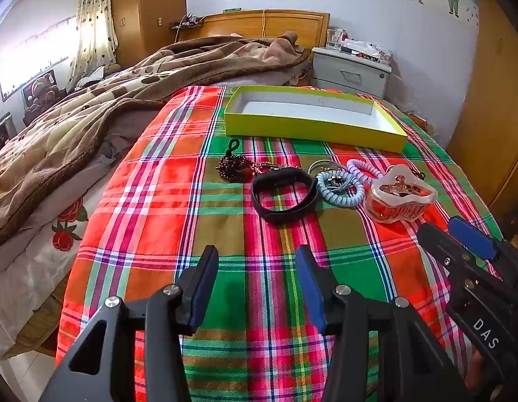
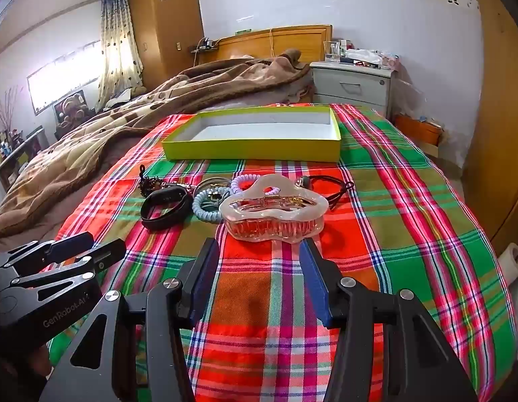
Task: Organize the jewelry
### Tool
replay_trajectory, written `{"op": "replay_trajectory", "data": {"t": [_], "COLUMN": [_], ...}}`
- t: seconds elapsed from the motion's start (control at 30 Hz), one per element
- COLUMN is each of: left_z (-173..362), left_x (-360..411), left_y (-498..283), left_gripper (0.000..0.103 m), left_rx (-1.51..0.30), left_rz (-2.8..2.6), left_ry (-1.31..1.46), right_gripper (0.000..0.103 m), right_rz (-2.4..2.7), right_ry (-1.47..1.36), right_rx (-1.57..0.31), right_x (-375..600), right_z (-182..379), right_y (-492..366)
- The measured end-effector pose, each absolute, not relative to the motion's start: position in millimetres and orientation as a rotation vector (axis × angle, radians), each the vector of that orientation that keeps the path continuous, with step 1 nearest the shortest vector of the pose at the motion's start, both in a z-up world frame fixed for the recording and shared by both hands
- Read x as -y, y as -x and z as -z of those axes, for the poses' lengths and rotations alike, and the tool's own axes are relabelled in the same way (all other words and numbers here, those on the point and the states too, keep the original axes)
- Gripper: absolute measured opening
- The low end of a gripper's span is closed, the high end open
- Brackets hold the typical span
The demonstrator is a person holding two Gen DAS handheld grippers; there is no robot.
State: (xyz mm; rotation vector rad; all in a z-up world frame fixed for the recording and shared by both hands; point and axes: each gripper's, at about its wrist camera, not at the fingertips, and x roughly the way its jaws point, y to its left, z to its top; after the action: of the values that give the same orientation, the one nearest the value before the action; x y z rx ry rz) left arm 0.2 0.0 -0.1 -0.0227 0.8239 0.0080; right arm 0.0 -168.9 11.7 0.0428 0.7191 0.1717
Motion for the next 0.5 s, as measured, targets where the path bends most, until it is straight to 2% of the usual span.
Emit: {"op": "replay_trajectory", "data": {"t": [0.5], "left_z": [-2.0], "left_x": [-2.7], "left_y": [-0.6], "left_gripper": [0.05], "left_rx": [-0.817], "left_rz": [-0.007], "left_ry": [0.023], "right_gripper": [0.051], "right_rz": [-0.177], "right_ry": [-0.043], "right_rx": [-0.722], "right_x": [169.5], "right_z": [-11.4], "right_y": [-1.7]}}
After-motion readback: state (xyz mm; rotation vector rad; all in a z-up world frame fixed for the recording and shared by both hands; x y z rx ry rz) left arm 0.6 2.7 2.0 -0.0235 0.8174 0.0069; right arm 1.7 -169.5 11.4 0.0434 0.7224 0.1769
